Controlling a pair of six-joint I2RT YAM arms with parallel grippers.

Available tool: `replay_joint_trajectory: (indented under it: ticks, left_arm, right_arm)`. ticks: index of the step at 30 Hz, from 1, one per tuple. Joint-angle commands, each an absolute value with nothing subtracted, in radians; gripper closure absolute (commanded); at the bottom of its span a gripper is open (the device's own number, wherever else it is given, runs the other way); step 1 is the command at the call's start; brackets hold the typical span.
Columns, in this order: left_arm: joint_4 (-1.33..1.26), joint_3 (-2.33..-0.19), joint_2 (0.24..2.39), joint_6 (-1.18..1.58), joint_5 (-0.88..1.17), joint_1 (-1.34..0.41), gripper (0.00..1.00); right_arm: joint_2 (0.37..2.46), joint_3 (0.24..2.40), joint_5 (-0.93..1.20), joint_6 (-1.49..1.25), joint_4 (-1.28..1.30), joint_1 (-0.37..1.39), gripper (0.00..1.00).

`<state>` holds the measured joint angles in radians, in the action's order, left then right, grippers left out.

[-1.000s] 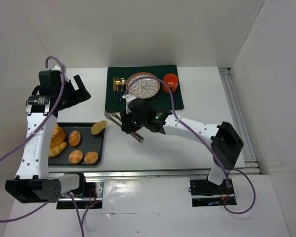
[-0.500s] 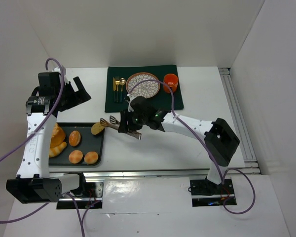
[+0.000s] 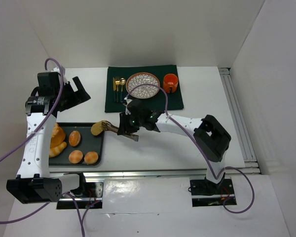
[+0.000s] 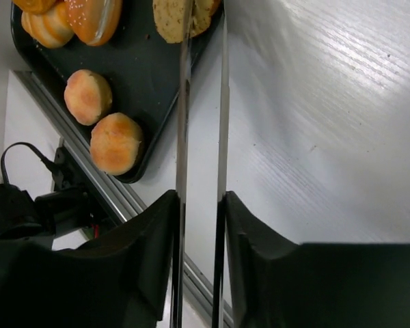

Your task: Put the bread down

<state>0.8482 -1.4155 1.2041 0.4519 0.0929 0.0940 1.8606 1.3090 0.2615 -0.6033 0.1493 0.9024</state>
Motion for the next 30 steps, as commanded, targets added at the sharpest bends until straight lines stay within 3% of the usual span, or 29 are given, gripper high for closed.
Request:
replay_joint_trajectory:
  ticks: [1, 5, 18, 30]
  left_arm:
    - [0.816, -1.411, 1.186, 0.459, 0.109, 0.100, 0.00]
    - [0.816, -1.411, 1.186, 0.459, 0.109, 0.100, 0.00]
    - [0.816, -1.402, 1.177, 0.459, 0.118, 0.100, 0.00]
    - [0.816, -1.391, 1.186, 0.459, 0.089, 0.100, 0.00]
  right_arm:
    - [1.812, 1.333, 0.247, -0.607, 0.087, 0.897, 0.63]
    - [1.790, 1.324, 0.227, -0.607, 0.101, 0.897, 0.69]
    - [1.727, 1.367, 0.115, -0.558, 0.137, 0.887, 0.70]
    - [1.752, 1.448, 0.103, -0.525, 0.124, 0.571, 0.72]
